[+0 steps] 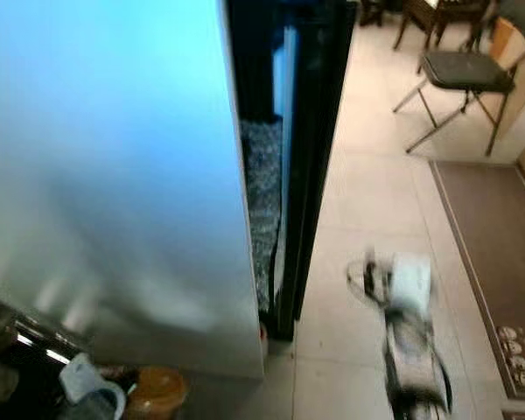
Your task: Restocking fridge
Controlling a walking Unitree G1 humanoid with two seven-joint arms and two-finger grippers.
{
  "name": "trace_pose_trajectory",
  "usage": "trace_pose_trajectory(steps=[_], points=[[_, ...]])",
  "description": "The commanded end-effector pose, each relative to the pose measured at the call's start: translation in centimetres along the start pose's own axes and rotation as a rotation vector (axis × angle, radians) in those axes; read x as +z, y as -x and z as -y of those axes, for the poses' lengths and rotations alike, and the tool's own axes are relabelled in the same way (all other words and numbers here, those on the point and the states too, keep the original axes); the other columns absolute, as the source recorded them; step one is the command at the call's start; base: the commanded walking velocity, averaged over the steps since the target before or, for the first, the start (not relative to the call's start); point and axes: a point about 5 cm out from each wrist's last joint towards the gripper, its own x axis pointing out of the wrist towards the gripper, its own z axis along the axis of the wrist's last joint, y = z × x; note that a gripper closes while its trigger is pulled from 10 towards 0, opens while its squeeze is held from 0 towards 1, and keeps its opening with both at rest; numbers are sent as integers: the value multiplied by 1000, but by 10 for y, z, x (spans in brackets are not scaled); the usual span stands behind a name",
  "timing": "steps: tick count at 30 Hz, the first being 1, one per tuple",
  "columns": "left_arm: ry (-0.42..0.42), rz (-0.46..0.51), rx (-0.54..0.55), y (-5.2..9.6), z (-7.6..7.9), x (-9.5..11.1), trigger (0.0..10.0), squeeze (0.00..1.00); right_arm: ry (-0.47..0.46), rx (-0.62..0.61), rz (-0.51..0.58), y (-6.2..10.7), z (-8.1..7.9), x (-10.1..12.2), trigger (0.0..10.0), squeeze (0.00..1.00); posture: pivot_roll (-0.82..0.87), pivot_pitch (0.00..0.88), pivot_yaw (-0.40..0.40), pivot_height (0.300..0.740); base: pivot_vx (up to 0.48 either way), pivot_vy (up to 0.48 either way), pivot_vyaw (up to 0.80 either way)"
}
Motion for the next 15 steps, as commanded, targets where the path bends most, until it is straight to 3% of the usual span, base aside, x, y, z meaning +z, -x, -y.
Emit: trace_pose_trajectory(steps=[1, 3, 7, 15], points=[[-10, -20, 51, 2, -18, -5, 10000, 0, 30, 61, 68, 1, -10, 10, 10000, 0, -54, 32, 55, 740, 0, 0, 0], [-10, -20, 51, 2, -18, -5, 10000, 0, 29, 74, 88, -1, -12, 14, 10000, 0, -54, 32, 55, 740, 0, 0, 0], [-13, -21, 55, 3, -19, -6, 10000, 0, 36, 133, 214, -3, -33, 42, 10000, 0, -62, 18, 52, 740, 0, 0, 0], [-22, -19, 55, 3, -20, -5, 10000, 0, 101, 131, 271, 11, -54, 75, 10000, 0, -68, 21, 55, 740, 0, 0, 0]])
